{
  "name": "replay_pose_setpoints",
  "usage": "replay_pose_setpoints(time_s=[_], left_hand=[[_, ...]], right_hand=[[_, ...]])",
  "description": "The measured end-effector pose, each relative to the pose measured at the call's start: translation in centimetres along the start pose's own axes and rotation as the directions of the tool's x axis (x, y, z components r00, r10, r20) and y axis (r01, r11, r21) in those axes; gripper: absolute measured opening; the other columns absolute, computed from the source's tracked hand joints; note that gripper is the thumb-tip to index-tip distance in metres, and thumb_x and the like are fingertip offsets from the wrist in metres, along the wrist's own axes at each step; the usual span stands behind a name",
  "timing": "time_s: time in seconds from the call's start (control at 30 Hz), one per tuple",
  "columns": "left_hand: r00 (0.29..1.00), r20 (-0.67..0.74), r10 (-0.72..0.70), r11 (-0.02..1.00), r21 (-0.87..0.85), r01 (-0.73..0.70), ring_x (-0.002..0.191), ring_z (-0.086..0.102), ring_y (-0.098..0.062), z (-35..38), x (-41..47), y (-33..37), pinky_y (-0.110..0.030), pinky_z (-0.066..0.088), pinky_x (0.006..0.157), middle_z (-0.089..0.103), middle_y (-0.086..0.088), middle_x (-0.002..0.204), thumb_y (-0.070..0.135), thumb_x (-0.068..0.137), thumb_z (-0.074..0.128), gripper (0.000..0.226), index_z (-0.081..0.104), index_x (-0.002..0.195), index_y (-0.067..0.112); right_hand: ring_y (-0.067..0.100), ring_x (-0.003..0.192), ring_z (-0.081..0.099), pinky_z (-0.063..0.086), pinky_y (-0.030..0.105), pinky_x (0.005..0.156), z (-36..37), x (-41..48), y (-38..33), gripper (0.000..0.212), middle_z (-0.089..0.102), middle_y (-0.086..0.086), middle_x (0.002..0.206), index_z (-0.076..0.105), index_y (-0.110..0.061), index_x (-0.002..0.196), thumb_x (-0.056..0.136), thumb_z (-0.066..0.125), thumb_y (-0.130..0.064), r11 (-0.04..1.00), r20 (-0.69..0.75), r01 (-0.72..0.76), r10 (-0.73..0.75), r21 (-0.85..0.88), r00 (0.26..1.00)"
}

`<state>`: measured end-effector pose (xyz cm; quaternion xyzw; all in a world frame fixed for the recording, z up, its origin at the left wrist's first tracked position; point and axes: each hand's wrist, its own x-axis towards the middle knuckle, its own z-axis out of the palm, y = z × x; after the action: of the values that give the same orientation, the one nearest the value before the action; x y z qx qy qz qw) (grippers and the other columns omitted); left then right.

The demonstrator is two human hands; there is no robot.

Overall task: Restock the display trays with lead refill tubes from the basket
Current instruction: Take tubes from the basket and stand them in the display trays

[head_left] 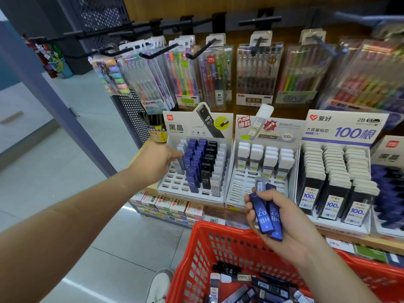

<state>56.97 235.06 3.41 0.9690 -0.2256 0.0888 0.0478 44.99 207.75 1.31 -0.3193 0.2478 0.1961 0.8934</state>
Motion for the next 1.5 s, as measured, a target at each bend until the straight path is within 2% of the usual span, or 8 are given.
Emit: replay_pose_setpoints(time_s=[0.2, 0.4, 0.53, 0.67, 0.83, 1.07, 1.37, 1.5], left_hand=[[0.969, -0.026, -0.245, 0.947, -0.219, 0.234, 0.088, 0.061, -0.017, 0.4, 0.3, 0.8, -0.029, 0.050, 0.083, 0.065, -0.001, 0.093, -0.001, 0.087, 0.058, 0.025, 0.060, 0.108, 0.013], [0.978, -0.021, -0.206, 0.963, -0.183, 0.199, 0.081, 0.057, -0.014, -3.8, 1.1, 3.6, -0.030, 0.049, 0.076, 0.060, 0.008, 0.086, 0.012, 0.083, 0.064, 0.015, 0.058, 0.091, 0.024], [0.897, 0.420, -0.140, 0.677, -0.620, 0.396, 0.066, 0.068, -0.018, -5.6, 0.1, 10.6, -0.042, 0.059, 0.071, 0.071, -0.007, 0.077, 0.033, 0.085, 0.069, 0.021, 0.057, 0.100, 0.024], [0.799, 0.599, 0.046, 0.555, -0.681, 0.478, 0.065, 0.069, -0.024, -4.2, -1.7, 14.7, -0.036, 0.058, 0.064, 0.071, -0.010, 0.074, 0.030, 0.081, 0.073, 0.041, 0.043, 0.107, 0.021], [0.834, 0.551, 0.022, 0.516, -0.721, 0.462, 0.061, 0.067, -0.021, -3.6, -2.4, 13.8, -0.033, 0.057, 0.061, 0.067, -0.007, 0.066, 0.014, 0.084, 0.071, 0.025, 0.058, 0.106, 0.016], [0.924, 0.269, -0.273, 0.529, -0.760, 0.378, 0.060, 0.064, -0.013, -5.8, -1.0, 9.4, -0.034, 0.059, 0.069, 0.067, -0.010, 0.077, 0.006, 0.085, 0.068, 0.012, 0.069, 0.094, 0.014], [0.884, -0.029, -0.467, 0.719, -0.594, 0.361, 0.063, 0.056, -0.015, -6.2, -0.2, 1.6, -0.026, 0.047, 0.063, 0.064, -0.005, 0.073, 0.002, 0.089, 0.062, 0.023, 0.068, 0.087, 0.023], [0.909, -0.028, -0.417, 0.821, -0.441, 0.363, 0.073, 0.060, -0.016, -4.6, -0.7, 1.3, -0.027, 0.048, 0.074, 0.063, 0.003, 0.076, 0.006, 0.085, 0.068, 0.016, 0.070, 0.093, 0.020]], right_hand=[[0.024, 0.066, 0.068, 0.058, 0.026, 0.053, 0.3, -0.2, -0.1, 0.041, 0.070, 0.021, 0.081, 0.062, 0.012, 0.104, 0.065, 0.067, -0.002, 0.997, 0.030, 0.042, -0.040, -0.070, 0.999], [0.022, 0.063, 0.072, 0.057, 0.031, 0.050, 0.9, -0.6, -0.1, 0.058, 0.073, 0.018, 0.080, 0.058, 0.006, 0.120, 0.064, 0.071, -0.002, 0.987, -0.038, 0.132, -0.136, -0.094, 0.990], [0.025, 0.057, 0.069, 0.049, 0.054, 0.081, 1.4, -0.9, 0.0, 0.042, 0.072, 0.014, 0.073, 0.061, -0.002, 0.103, 0.063, 0.073, -0.006, 0.964, -0.033, 0.206, -0.214, -0.167, 0.976], [0.031, 0.057, 0.065, 0.042, 0.058, 0.082, 1.7, -1.2, 0.1, 0.031, 0.068, 0.020, 0.073, 0.063, 0.002, 0.096, 0.068, 0.072, -0.006, 0.957, -0.007, 0.250, -0.254, -0.150, 0.967], [0.027, 0.061, 0.068, 0.056, 0.050, 0.068, 1.2, -1.4, 0.2, 0.018, 0.071, 0.013, 0.073, 0.060, -0.001, 0.105, 0.088, 0.066, -0.006, 0.930, -0.013, 0.271, -0.282, -0.247, 0.959], [0.014, 0.049, 0.046, 0.040, 0.022, 0.038, 1.2, -1.6, 0.0, 0.025, 0.053, 0.006, 0.071, 0.057, -0.008, 0.101, 0.082, 0.071, -0.011, 0.950, -0.002, 0.201, -0.207, -0.241, 0.978], [0.027, 0.061, 0.067, 0.059, 0.035, 0.054, 1.4, -1.8, 0.1, 0.011, 0.063, 0.019, 0.071, 0.057, 0.002, 0.095, 0.086, 0.061, 0.005, 0.984, 0.025, 0.130, -0.128, -0.118, 0.991], [0.023, 0.060, 0.068, 0.057, 0.030, 0.051, 1.4, -1.7, 0.5, 0.036, 0.068, 0.017, 0.075, 0.062, 0.008, 0.106, 0.074, 0.068, -0.008, 0.979, 0.031, 0.134, -0.131, -0.154, 0.991]])
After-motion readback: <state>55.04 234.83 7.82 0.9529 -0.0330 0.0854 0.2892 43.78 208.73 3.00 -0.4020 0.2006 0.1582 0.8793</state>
